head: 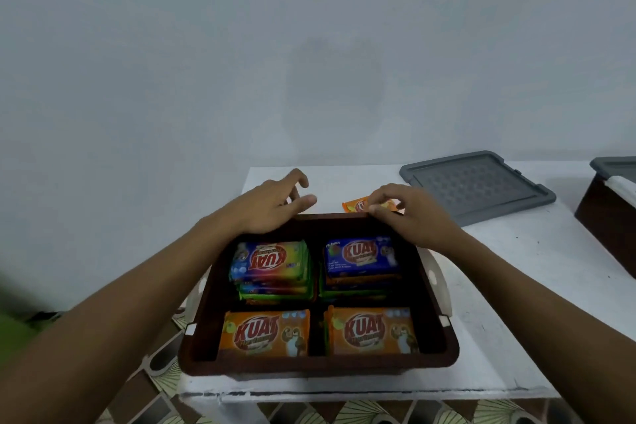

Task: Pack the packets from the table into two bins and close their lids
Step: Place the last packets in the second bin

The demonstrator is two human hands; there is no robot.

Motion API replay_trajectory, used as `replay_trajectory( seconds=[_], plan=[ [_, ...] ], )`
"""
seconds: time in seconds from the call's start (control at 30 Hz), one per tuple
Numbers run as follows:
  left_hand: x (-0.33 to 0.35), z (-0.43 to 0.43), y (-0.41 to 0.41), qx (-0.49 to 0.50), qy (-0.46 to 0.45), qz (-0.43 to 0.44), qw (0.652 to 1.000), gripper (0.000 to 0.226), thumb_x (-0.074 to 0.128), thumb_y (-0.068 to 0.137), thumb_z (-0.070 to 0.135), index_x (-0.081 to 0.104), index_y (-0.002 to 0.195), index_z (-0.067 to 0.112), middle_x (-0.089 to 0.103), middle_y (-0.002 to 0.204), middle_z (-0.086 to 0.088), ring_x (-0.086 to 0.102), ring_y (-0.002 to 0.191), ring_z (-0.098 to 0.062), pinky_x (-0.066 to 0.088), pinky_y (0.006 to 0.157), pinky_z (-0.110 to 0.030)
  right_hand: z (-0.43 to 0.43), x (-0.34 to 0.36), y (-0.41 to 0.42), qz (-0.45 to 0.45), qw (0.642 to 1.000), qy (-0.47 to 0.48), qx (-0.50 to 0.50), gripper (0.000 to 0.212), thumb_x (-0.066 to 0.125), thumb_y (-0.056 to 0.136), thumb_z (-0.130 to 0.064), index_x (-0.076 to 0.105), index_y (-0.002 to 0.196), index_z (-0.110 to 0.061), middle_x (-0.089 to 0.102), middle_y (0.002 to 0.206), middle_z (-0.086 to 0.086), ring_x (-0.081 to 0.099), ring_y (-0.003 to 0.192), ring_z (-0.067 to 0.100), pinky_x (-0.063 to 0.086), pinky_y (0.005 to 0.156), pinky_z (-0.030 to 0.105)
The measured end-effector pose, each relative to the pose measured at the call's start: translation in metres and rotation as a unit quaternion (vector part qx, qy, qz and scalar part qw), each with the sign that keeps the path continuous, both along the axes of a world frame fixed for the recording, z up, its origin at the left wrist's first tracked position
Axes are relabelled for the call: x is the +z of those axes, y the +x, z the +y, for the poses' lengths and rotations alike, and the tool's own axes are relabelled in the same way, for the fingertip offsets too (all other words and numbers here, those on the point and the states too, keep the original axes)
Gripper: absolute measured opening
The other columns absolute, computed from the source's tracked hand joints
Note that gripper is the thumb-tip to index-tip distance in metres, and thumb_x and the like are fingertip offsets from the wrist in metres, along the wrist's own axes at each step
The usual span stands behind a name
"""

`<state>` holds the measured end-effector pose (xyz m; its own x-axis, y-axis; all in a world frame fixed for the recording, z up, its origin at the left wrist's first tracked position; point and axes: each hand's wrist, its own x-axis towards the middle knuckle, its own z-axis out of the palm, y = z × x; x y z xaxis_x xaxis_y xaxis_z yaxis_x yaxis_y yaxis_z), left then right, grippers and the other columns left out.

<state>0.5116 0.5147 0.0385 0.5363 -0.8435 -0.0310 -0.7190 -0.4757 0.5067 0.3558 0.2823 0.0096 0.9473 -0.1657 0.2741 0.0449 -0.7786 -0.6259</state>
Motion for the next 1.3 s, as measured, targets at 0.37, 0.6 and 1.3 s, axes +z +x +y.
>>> replay_trajectory(
  seconds=[0.37,0.6,1.3],
  plan=[
    [-0.044,-0.156,0.060,-0.062,0.179,-0.035,0.981,0.036,0.056,0.095,0.038,0.052,0.125,0.017,0.059,0.123,-0.002,0.053,0.103,-0.019,0.043,0.086,-0.032,-0.104,-0.053,0.015,0.109,0.991,-0.014,-0.076,0.007,0.065,0.090,-0.022,0.071,0.093,-0.020,0.069,0.088,-0.010,0.063,0.082,0.005,0.052,0.076,0.026],
    [-0.070,-0.200,0.070,-0.054,0.258,-0.017,0.964,0.057,0.071,0.085,0.038,0.048,0.132,0.014,0.056,0.126,-0.003,0.055,0.109,-0.022,0.047,0.089,-0.033,-0.123,-0.064,0.041,0.161,0.986,-0.007,-0.049,0.024,0.070,0.086,-0.036,0.069,0.102,-0.019,0.069,0.097,-0.007,0.065,0.084,0.006,0.054,0.075,0.026],
    [-0.079,-0.177,0.097,0.094,0.199,0.051,0.974,0.040,0.067,0.088,0.034,0.060,0.120,0.013,0.060,0.119,-0.004,0.058,0.102,-0.020,0.048,0.087,-0.032,-0.137,-0.076,0.062,0.230,0.972,-0.013,-0.057,0.037,0.074,0.080,-0.041,0.058,0.109,-0.025,0.057,0.108,-0.007,0.053,0.081,0.005,0.042,0.064,0.015]
  ],
)
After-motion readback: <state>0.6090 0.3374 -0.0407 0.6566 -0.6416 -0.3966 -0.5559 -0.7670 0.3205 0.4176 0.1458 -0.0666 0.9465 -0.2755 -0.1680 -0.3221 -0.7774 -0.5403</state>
